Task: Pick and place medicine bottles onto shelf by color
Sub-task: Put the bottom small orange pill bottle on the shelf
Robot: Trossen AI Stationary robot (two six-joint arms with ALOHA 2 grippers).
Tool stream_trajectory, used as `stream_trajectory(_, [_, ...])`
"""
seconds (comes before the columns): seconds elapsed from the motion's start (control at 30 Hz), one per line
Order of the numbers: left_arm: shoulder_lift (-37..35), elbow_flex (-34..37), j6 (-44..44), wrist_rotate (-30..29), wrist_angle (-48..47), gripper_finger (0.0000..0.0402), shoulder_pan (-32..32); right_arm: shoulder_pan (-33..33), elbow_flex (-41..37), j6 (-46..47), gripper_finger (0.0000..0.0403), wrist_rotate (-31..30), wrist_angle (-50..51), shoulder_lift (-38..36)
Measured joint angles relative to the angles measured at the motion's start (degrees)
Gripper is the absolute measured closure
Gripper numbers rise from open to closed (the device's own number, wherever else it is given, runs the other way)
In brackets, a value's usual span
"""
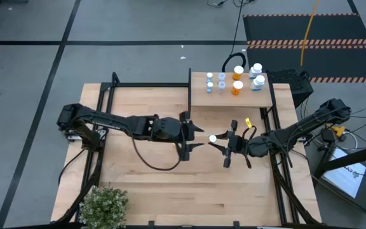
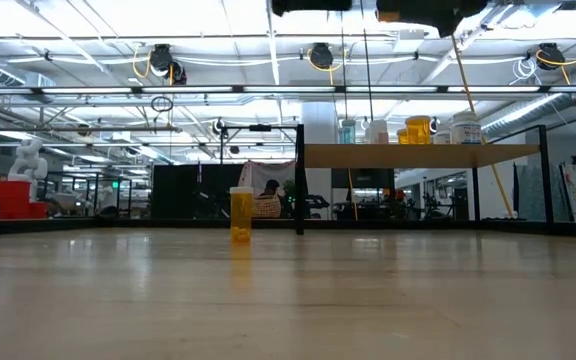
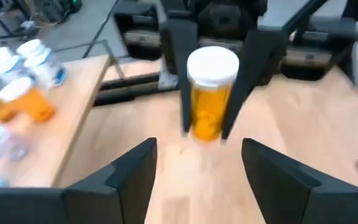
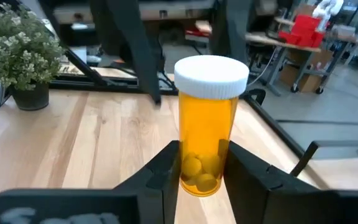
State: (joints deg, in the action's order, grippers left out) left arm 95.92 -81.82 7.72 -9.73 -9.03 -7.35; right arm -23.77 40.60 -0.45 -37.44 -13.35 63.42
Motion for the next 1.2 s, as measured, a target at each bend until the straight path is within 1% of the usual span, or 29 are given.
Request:
stream_trajectory(0.13, [-1.5, -0.1, 1.4, -4.3, -3.6, 0.0161, 0.0, 1.2, 0.0, 4.4, 0.0303, 0.3, 3.4, 0.0])
stream_trajectory(0.17, [-1.6, 0.2, 1.8, -5.3, -5.1, 0.0161, -0.2, 1.8, 0.0, 5.7, 0.0302, 1.3, 3.8, 0.0])
stream_trajectory(0.2, [-1.6, 0.1, 2.2, -5.7, -4.4, 0.0161, -0.2, 2.5, 0.0, 7.2, 0.0301, 2.5, 4.6, 0.0])
stream_trajectory(0.33, [-1.5, 0.0, 3.2, -5.8, -3.2, 0.0160, -0.1, 5.5, 0.0, 12.9, 0.0297, 9.7, 7.2, 0.5])
stream_trajectory(0.43, [-1.4, 0.0, 3.4, -5.2, -2.8, 0.0160, 0.1, 6.9, 0.0, 14.4, 0.0297, 12.4, 8.0, 1.6])
stream_trajectory(0.5, [-1.4, 0.0, 2.6, -3.7, -3.3, 0.0160, 0.6, 7.2, 0.0, 14.4, 0.0298, 12.9, 8.0, 2.5])
stream_trajectory(0.57, [-1.4, 0.0, 1.4, -1.0, -4.3, 0.0160, 1.1, 7.5, 0.0, 13.8, 0.0297, 13.7, 7.6, 3.2])
stream_trajectory(0.67, [-0.5, 0.0, 0.7, 2.3, -3.4, 0.0160, 1.7, 7.8, 0.0, 12.8, 0.0297, 13.7, 7.5, 4.0])
stream_trajectory(0.87, [2.0, 0.0, 2.1, 2.9, -2.4, 0.0160, 2.4, 8.0, 0.0, 11.1, 0.0297, 13.6, 7.3, 4.1])
stream_trajectory(0.93, [3.0, -0.1, 2.3, 3.5, -0.4, 0.0160, 2.8, 8.0, 0.0, 10.6, 0.0296, 13.7, 7.3, 4.1])
stream_trajectory(1.0, [3.5, 0.1, 2.5, 3.8, -1.2, 0.0160, 3.1, 8.0, 0.0, 10.3, 0.0296, 13.6, 7.2, 4.1])
stream_trajectory(1.07, [4.6, -0.1, 2.8, 4.0, 1.1, 0.0160, 3.3, 8.0, 0.0, 10.2, 0.0296, 13.5, 7.2, 4.1])
stream_trajectory(1.2, [4.8, 0.1, 3.1, 3.9, 1.1, 0.0160, 3.5, 8.0, 0.0, 10.3, 0.0296, 13.5, 7.4, 4.1])
